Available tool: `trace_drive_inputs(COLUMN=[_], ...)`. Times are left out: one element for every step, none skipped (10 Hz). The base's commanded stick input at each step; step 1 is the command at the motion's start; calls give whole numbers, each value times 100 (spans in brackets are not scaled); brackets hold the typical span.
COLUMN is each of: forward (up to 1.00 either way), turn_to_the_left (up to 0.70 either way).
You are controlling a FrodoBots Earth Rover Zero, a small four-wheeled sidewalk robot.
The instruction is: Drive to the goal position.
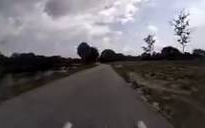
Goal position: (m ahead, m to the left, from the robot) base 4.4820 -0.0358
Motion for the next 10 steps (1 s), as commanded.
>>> trace_drive_inputs(forward=[85, 85, 85, 85, 85, 85, 85, 85, 85, 85], turn_to_the_left=[0, 0, 0, 0, 0, 0, 0, 0, 0, 0])
